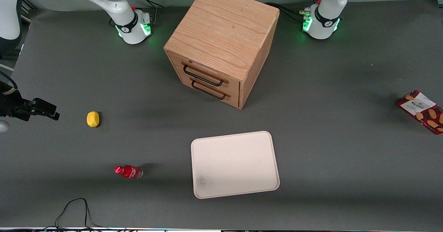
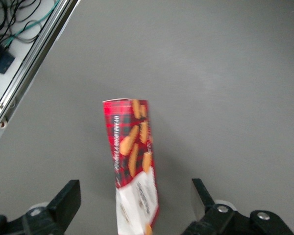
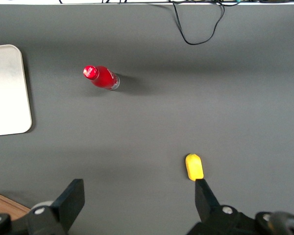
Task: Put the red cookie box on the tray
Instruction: 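Lower the open left gripper over the red shortbread box and close it, then lift the red shortbread box upright with the left gripper toward the tray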
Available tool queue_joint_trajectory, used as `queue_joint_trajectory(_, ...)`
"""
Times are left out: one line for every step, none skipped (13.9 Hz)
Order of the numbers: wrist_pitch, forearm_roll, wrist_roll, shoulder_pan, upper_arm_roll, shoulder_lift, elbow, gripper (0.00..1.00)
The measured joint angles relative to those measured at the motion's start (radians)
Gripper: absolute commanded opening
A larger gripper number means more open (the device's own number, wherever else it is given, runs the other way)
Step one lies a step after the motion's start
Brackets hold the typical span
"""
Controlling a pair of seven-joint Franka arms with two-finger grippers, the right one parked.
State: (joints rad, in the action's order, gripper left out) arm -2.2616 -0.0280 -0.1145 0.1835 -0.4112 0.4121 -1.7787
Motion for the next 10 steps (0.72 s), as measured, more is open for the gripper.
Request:
queue_joint_trajectory(-0.032, 0.027, 0.000, 0.020, -0.003, 0.041, -0.006, 1.00)
queue_joint_trajectory(-0.054, 0.055, 0.000, 0.037, -0.003, 0.079, -0.008, 1.00)
queue_joint_trajectory(-0.071, 0.076, 0.001, 0.049, -0.003, 0.113, -0.008, 1.00)
queue_joint_trajectory(-0.077, 0.094, 0.004, 0.057, -0.003, 0.141, -0.008, 1.00)
queue_joint_trajectory(-0.081, 0.106, 0.006, 0.061, -0.003, 0.160, -0.007, 1.00)
queue_joint_trajectory(-0.082, 0.114, 0.006, 0.063, -0.003, 0.173, -0.007, 0.95)
queue_joint_trajectory(-0.082, 0.126, 0.006, 0.064, -0.003, 0.182, -0.007, 0.77)
queue_joint_trajectory(-0.082, 0.147, 0.006, 0.064, -0.003, 0.189, -0.007, 0.59)
queue_joint_trajectory(-0.082, 0.169, 0.007, 0.064, -0.003, 0.195, -0.007, 0.24)
queue_joint_trajectory(-0.082, 0.180, 0.009, 0.064, -0.003, 0.198, -0.007, 0.00)
